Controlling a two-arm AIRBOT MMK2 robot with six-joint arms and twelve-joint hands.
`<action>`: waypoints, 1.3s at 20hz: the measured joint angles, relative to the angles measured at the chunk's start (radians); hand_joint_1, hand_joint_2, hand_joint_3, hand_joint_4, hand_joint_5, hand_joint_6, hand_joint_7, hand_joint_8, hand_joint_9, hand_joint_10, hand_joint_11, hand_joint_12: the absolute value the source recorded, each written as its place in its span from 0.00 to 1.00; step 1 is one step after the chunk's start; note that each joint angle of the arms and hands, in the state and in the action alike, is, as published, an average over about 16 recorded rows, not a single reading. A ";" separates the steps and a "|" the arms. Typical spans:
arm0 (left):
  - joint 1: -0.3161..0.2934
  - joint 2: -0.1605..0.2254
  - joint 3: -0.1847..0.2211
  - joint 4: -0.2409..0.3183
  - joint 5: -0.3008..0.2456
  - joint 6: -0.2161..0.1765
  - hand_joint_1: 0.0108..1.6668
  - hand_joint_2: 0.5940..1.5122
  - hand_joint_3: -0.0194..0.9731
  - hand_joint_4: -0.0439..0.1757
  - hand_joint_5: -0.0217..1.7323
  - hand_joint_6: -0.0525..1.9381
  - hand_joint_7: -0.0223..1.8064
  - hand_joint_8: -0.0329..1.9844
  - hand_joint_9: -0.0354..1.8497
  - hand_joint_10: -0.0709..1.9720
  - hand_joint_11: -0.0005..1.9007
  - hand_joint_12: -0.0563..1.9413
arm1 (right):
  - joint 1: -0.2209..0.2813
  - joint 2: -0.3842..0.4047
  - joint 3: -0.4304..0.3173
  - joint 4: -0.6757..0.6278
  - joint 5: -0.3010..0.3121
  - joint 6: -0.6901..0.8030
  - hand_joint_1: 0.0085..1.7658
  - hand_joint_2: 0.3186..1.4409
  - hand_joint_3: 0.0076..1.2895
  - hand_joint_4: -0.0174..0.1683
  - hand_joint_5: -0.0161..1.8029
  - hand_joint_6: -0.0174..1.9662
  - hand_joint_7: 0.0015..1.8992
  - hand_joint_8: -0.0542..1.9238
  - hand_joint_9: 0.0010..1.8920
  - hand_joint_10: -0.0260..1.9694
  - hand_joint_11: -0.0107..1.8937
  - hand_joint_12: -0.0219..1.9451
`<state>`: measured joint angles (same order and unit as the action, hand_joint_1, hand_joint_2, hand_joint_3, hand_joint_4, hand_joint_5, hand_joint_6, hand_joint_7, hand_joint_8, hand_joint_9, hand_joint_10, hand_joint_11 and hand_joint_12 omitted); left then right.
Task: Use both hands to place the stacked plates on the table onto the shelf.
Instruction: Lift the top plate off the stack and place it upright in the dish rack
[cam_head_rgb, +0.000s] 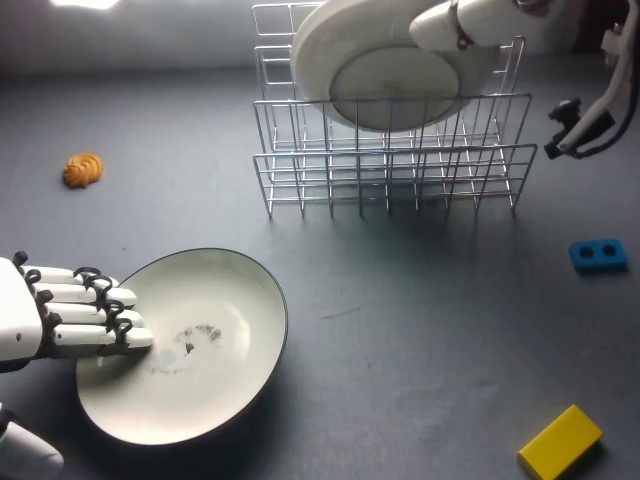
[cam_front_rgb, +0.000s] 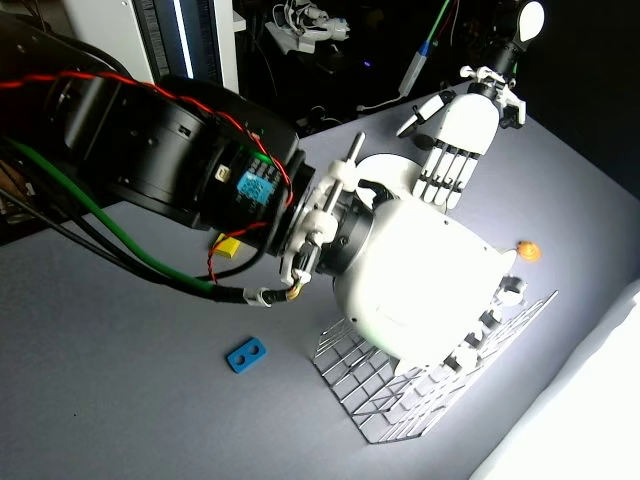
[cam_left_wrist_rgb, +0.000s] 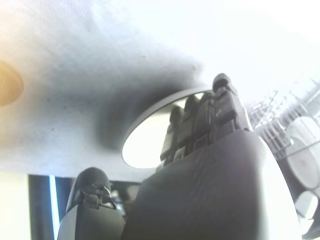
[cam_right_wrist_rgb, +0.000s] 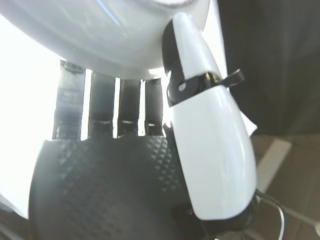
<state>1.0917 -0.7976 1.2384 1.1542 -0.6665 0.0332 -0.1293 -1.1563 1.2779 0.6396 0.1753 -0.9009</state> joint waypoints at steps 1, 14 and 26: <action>0.007 0.001 -0.006 -0.012 0.008 -0.010 0.00 0.55 0.02 0.19 0.03 0.02 0.03 0.02 0.01 0.01 0.02 0.03 | -0.008 -0.003 0.005 0.001 0.003 0.000 0.68 0.75 0.00 0.06 0.41 0.65 0.47 0.60 0.48 0.42 0.37 0.64; 0.088 0.015 -0.065 -0.149 0.055 -0.085 0.00 0.54 0.02 0.17 0.01 0.01 0.01 0.01 0.01 0.01 0.02 0.03 | -0.068 -0.019 0.037 0.005 0.028 0.003 0.65 0.78 0.00 0.07 0.37 0.61 0.42 0.54 0.44 0.35 0.32 0.68; 0.122 0.022 -0.094 -0.234 0.075 -0.111 0.00 0.54 0.02 0.17 0.01 0.01 0.01 0.01 0.00 0.01 0.01 0.02 | -0.029 0.013 -0.012 -0.117 0.059 -0.006 0.57 0.74 0.00 0.08 0.30 0.31 0.39 0.23 0.36 0.26 0.19 0.67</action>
<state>1.2140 -0.7760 1.1442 0.9207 -0.5918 -0.0780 -0.1580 -1.1431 1.2658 0.5228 0.2348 -0.9067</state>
